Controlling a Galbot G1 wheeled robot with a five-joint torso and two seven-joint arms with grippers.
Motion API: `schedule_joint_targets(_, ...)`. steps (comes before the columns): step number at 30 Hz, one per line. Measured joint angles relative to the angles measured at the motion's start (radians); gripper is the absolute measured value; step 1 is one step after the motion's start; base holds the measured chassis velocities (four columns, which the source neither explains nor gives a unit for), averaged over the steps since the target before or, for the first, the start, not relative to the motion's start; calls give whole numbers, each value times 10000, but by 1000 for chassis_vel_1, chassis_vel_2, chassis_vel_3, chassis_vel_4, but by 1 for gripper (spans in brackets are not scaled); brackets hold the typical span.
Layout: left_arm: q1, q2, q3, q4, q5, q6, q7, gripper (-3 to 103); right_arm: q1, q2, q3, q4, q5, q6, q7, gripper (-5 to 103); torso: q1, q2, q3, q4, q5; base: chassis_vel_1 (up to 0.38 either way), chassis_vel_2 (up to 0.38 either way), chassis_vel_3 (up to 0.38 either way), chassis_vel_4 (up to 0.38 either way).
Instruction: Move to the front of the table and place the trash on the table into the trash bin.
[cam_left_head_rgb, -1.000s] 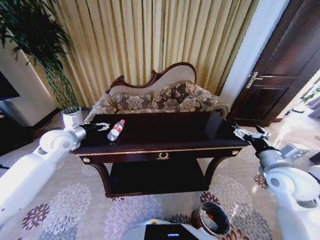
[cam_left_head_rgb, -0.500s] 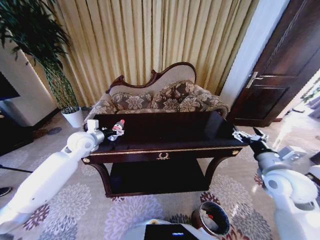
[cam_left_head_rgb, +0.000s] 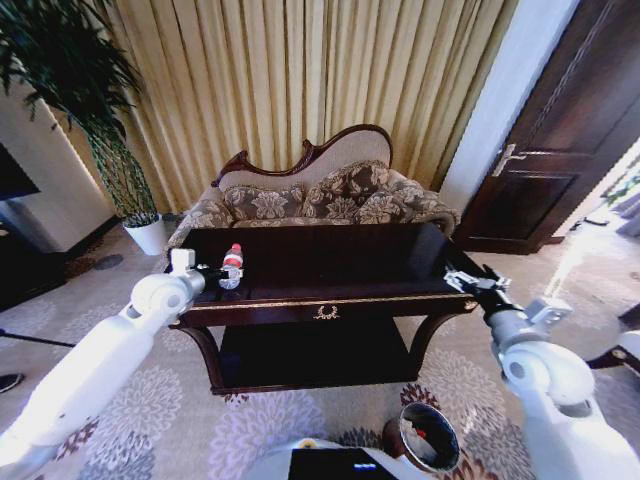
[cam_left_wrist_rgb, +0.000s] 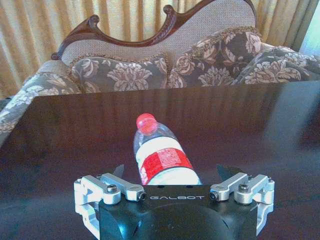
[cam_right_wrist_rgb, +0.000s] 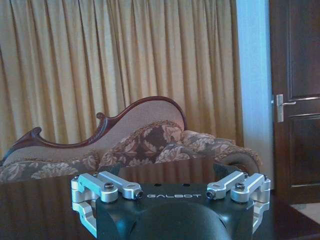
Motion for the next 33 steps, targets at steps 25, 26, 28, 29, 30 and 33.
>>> schedule_joint_targets(25, 1202, 59, -1196, -330, -52, -7, -323, 100, -771, -40, 893, 837, 87, 27, 0, 100, 0, 0, -1, -1, 0, 0, 0, 0, 0)
schedule_joint_targets(26, 1307, 60, -1280, -364, -55, -7, -322, 100, -822, -40, 911, 918, 90, 28, 0, 100, 0, 0, -1, -2, -1, 0, 0, 0, 0)
schedule_joint_targets(28, 1420, 60, -1355, -399, -56, -7, -320, 100, -850, -40, 922, 968, 93, 28, 0, 100, 0, 0, 0, -2, -1, 0, 0, 0, 0)
schedule_joint_targets(29, 1581, 62, -1470, -453, -58, -7, -317, 100, -896, -38, 941, 1042, 97, 29, 0, 100, 0, 0, 0, -1, -2, 0, 0, 0, 0)
schedule_joint_targets(30, 1762, 80, -1602, -508, -58, -7, -297, 100, -951, -34, 970, 1122, 104, 29, 0, 100, 0, 0, -1, 0, -1, 0, 0, 0, 0)
schedule_joint_targets(33, 1930, 100, -1734, -557, -58, -7, -268, 100, -1013, -23, 1005, 1205, 109, 29, 0, 100, 0, 0, -1, 0, -1, 0, 0, 0, 0)
